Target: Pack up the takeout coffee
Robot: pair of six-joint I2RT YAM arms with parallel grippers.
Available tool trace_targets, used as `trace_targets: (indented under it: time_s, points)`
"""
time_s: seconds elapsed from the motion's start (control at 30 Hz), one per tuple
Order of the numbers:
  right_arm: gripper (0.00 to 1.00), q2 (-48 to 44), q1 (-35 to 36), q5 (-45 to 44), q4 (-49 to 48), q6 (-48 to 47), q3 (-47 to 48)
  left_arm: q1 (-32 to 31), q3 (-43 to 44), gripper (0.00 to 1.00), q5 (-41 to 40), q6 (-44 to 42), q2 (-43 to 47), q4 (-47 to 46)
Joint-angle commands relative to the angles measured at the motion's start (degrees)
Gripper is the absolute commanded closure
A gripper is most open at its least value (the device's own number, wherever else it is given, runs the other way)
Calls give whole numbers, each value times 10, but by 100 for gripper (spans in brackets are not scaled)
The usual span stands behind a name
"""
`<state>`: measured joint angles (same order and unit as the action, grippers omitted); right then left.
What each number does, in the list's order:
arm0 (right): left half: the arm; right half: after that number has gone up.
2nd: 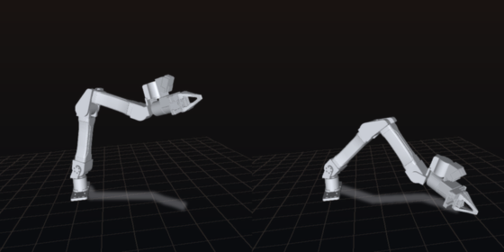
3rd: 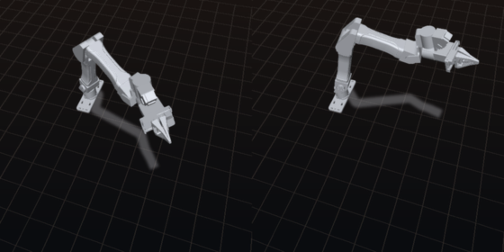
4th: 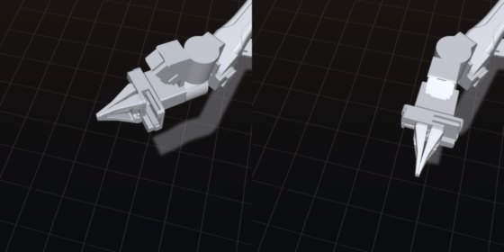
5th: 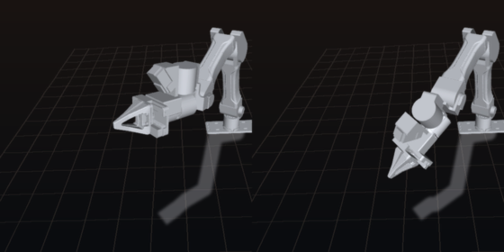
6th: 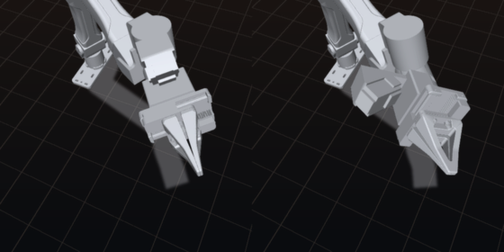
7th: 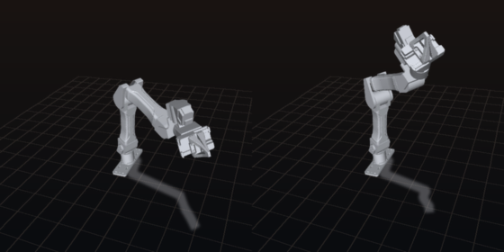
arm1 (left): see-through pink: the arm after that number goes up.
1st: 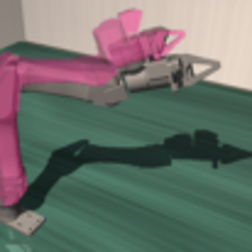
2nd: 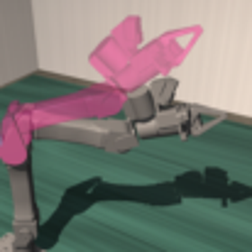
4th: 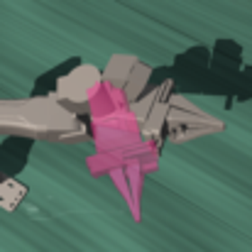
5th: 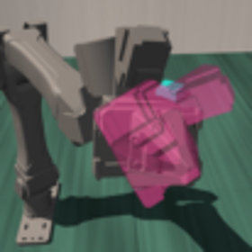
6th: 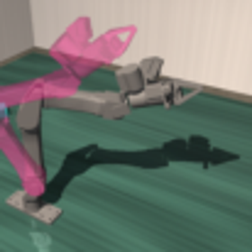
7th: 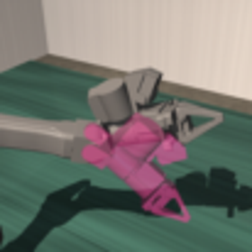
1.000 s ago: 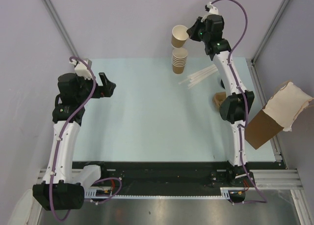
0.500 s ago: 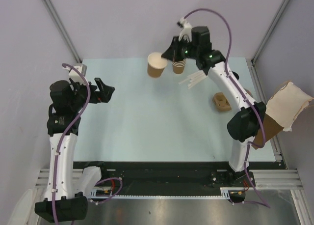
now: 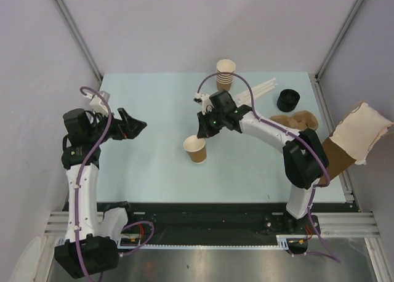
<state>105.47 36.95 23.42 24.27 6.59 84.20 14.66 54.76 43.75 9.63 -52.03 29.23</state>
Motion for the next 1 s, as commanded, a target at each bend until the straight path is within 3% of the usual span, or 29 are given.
trace_targets:
  time_s: [0.0, 0.23, 0.63, 0.77, 0.97]
  points:
    - [100, -61, 18, -37, -82, -13, -51, 4, -20, 0, 32, 17, 38, -59]
    - [100, -70, 34, -65, -162, -8, -111, 4, -40, 0, 30, 17, 49, -72]
    - [93, -91, 46, -50, -185, -19, -164, 4, -42, 0, 38, 19, 47, -81]
    - [76, -98, 48, -51, -178, -19, -165, 4, -41, 0, 39, 12, 48, -75]
    - [66, -119, 46, -44, -149, -26, -164, 3, -36, 0, 40, 7, 51, -71]
